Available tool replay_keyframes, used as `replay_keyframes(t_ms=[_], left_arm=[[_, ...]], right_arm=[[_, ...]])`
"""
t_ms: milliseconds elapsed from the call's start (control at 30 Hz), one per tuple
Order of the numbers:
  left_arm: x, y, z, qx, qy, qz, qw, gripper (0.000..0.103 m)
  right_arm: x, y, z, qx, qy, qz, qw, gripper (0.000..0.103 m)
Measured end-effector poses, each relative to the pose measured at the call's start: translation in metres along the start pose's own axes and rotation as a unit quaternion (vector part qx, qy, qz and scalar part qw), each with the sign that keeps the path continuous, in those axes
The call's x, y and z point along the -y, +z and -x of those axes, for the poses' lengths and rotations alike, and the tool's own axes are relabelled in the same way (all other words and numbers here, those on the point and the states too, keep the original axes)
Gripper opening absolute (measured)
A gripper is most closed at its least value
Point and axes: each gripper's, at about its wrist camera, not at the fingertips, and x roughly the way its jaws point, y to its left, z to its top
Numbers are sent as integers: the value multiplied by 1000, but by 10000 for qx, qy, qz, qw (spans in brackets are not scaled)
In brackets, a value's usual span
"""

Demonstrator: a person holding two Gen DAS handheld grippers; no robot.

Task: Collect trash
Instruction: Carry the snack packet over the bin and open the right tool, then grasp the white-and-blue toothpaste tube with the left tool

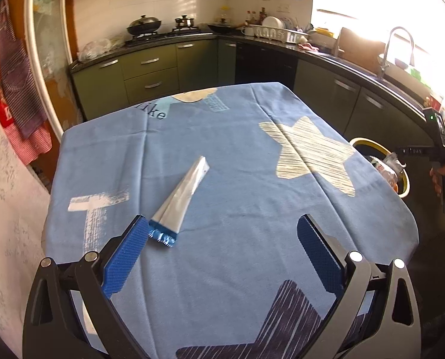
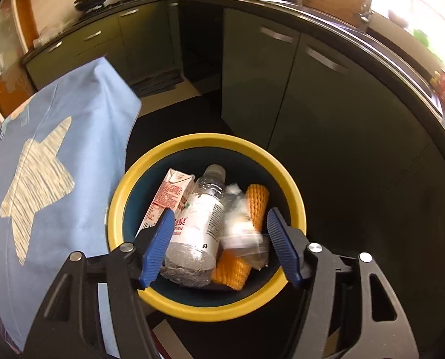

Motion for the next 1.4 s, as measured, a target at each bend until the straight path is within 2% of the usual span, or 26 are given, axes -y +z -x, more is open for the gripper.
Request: replay_keyframes(t_ms=[200,333,567,733,967,1067,1333,1400], left_arm=[[13,16,-22,-192,-268,-519,9981,98],[9,27,-43,-414,-215,-869,9951,98],[-16,41,-74,-725,-75,-1109,9912,98],[-32,42,-99,-1040,-350,-1088,9880,97],[-46,36,-128,-1440,-517,-1074,9824,81],[-47,34,-135,-1544,-545,-1101,9803,77],[-49,32,-137,-1614,-650,-1107,9785,70],[-49,32,-135,-1590,-675,-1125,9785,65]], right_arm=[[-13,-9,15,232,49,193,9995,65],[-24,-16,35,426,285,274,9983,68],[-49,-22,41,406,540,515,9964,69],[-62,-26,41,361,618,623,9955,69],[-76,-26,39,276,668,745,9946,69],[-79,-25,37,252,682,768,9944,69],[-91,-27,37,217,754,881,9930,69],[-93,-27,38,210,757,888,9929,69]])
